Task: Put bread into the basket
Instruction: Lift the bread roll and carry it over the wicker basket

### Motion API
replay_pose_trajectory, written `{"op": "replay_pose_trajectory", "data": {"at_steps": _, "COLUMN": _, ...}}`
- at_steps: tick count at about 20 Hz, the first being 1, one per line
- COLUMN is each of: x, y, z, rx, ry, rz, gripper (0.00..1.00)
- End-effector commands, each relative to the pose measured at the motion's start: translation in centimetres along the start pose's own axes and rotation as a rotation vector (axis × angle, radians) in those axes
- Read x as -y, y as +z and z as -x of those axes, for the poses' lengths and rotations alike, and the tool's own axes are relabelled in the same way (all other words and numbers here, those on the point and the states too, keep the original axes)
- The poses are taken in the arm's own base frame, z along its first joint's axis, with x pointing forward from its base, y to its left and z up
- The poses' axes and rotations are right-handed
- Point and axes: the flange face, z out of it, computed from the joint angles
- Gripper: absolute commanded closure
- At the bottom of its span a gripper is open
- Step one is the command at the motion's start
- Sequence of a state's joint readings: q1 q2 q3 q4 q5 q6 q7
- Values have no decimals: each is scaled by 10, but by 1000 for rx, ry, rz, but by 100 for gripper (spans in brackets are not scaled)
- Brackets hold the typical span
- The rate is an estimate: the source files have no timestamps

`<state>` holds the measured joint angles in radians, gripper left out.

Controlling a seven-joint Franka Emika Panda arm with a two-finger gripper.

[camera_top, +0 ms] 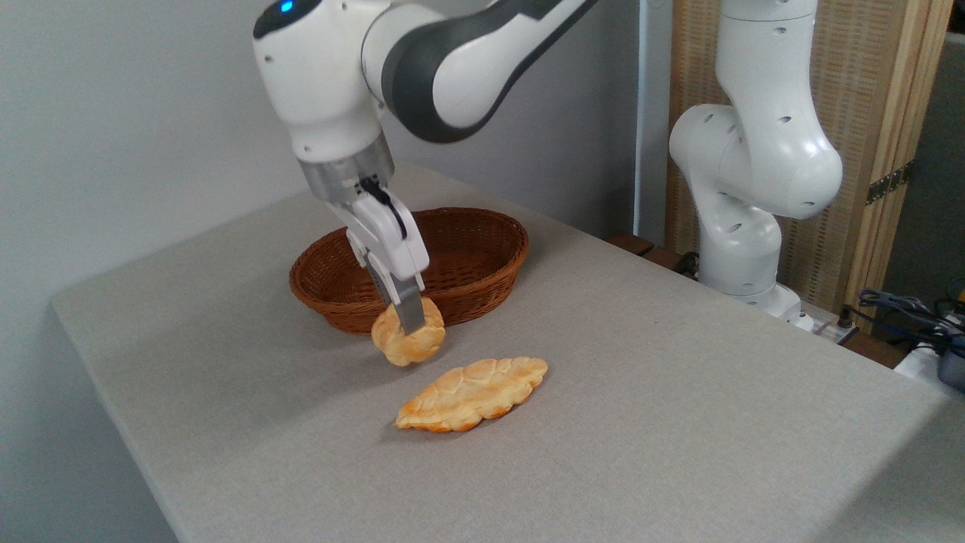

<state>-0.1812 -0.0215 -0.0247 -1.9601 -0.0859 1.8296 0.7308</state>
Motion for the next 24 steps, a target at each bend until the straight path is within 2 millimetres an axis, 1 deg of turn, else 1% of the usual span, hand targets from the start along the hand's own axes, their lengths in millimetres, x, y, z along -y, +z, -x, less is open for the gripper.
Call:
{"op": "replay_pose_trajectory", "data": {"at_steps": 1, "x": -14, "y": -40, "z": 6, "rx": -55, "ry": 15, "rz": -41, "gripper": 76}}
{"op": "replay_pose_trajectory", "data": {"at_steps": 3, "x": -21, "y": -51, "z": 7, "rx": -72, "ry": 19, "rz": -53, "gripper": 76}}
{"op": "replay_pose_trajectory", "data": {"at_steps": 5, "x": -27, "y": -57, "z": 6, "rx": -86, "ry": 20, "rz": -57, "gripper": 76}}
{"op": "replay_pose_trajectory", "data": {"at_steps": 6, "x": -37, "y": -62, "z": 2, "rx": -106, "ry": 20, "rz": -48, "gripper": 76}}
{"op": "replay_pose_trajectory", "data": {"at_steps": 9, "x": -49, "y": -68, "z": 2, "rx": -110, "ry": 27, "rz": -25, "gripper": 75}}
{"op": "replay_pose_trajectory", "data": {"at_steps": 10, "x": -52, "y": -66, "z": 2, "rx": -100, "ry": 31, "rz": -12, "gripper": 75}}
{"op": "replay_pose_trajectory", "data": {"at_steps": 11, "x": -63, "y": -63, "z": -3, "rx": -88, "ry": 46, "rz": 11, "gripper": 75}}
{"op": "replay_pose_trajectory", "data": {"at_steps": 13, "x": -74, "y": -60, "z": -10, "rx": -91, "ry": 58, "rz": 36, "gripper": 74}}
{"op": "replay_pose_trajectory", "data": {"at_steps": 16, "x": -81, "y": -52, "z": -15, "rx": -88, "ry": 51, "rz": 72, "gripper": 71}}
{"op": "replay_pose_trajectory", "data": {"at_steps": 17, "x": -90, "y": -46, "z": -21, "rx": -76, "ry": 64, "rz": 89, "gripper": 71}}
{"op": "replay_pose_trajectory", "data": {"at_steps": 18, "x": -94, "y": -43, "z": -24, "rx": -69, "ry": 68, "rz": 93, "gripper": 71}}
{"op": "replay_pose_trajectory", "data": {"at_steps": 19, "x": -104, "y": -34, "z": -31, "rx": -51, "ry": 76, "rz": 104, "gripper": 71}}
{"op": "replay_pose_trajectory", "data": {"at_steps": 21, "x": -115, "y": -20, "z": -40, "rx": -23, "ry": 77, "rz": 120, "gripper": 71}}
{"op": "replay_pose_trajectory", "data": {"at_steps": 22, "x": -117, "y": -15, "z": -43, "rx": -14, "ry": 76, "rz": 125, "gripper": 71}}
{"op": "replay_pose_trajectory", "data": {"at_steps": 23, "x": -123, "y": -5, "z": -49, "rx": 5, "ry": 76, "rz": 136, "gripper": 68}}
{"op": "replay_pose_trajectory", "data": {"at_steps": 24, "x": -125, "y": -2, "z": -52, "rx": 12, "ry": 76, "rz": 139, "gripper": 65}}
